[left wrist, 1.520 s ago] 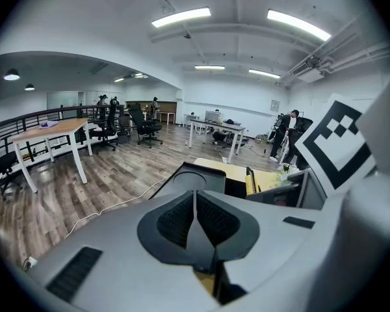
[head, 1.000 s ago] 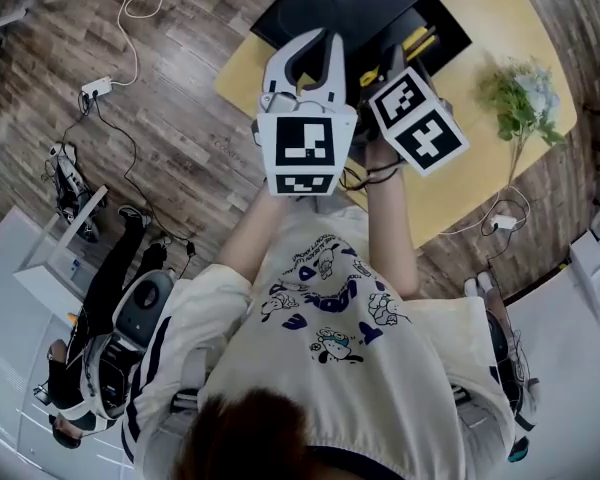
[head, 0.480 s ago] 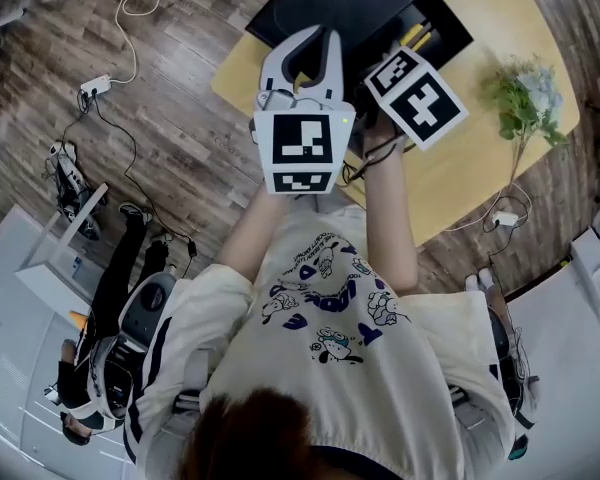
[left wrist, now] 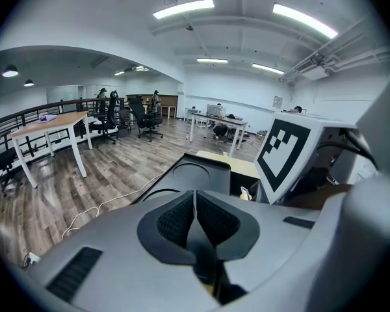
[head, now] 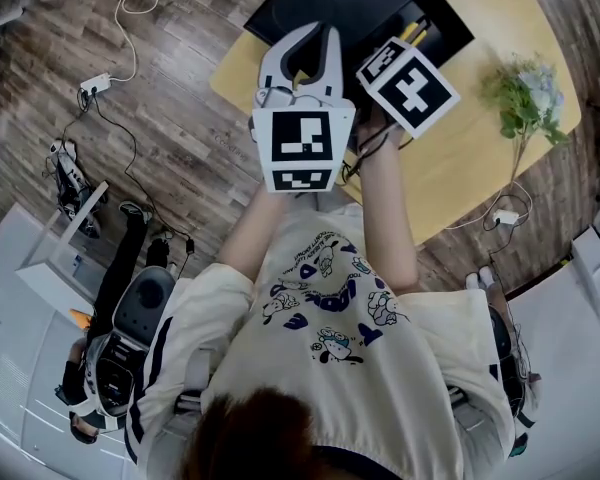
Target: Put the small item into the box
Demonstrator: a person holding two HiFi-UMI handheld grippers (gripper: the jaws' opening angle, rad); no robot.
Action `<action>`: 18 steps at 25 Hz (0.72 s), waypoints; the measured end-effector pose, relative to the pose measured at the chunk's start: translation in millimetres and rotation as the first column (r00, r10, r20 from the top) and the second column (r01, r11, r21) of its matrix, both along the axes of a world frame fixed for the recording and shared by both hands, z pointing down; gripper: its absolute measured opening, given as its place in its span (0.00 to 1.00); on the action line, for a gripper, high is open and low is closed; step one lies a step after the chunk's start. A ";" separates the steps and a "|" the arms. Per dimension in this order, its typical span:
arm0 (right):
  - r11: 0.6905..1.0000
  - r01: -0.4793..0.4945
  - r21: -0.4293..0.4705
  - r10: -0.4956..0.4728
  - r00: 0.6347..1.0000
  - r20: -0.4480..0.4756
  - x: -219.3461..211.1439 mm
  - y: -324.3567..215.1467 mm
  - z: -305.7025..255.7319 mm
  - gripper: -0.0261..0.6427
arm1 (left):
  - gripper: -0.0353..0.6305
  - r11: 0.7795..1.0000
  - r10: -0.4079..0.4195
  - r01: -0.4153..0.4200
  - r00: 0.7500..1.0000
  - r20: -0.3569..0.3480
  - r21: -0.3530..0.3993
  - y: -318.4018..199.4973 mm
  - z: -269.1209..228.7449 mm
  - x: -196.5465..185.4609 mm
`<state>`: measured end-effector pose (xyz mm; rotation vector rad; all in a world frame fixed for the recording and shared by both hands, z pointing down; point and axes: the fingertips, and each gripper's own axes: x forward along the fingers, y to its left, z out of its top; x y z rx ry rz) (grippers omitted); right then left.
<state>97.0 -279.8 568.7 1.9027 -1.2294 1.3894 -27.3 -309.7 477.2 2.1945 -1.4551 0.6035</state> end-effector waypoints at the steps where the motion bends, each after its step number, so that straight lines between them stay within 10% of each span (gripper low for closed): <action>1: 1.000 0.000 -0.004 0.000 1.000 -0.007 0.6 -0.1 0.5 0.22 | 0.09 1.000 -0.001 0.001 1.000 0.000 0.000 0.1 0.1 0.3; 18: 1.000 -0.009 -0.030 0.006 0.997 -0.078 2.9 -0.9 1.8 0.23 | 0.09 1.000 -0.019 0.019 1.000 -0.008 -0.002 0.6 -2.1 -5.7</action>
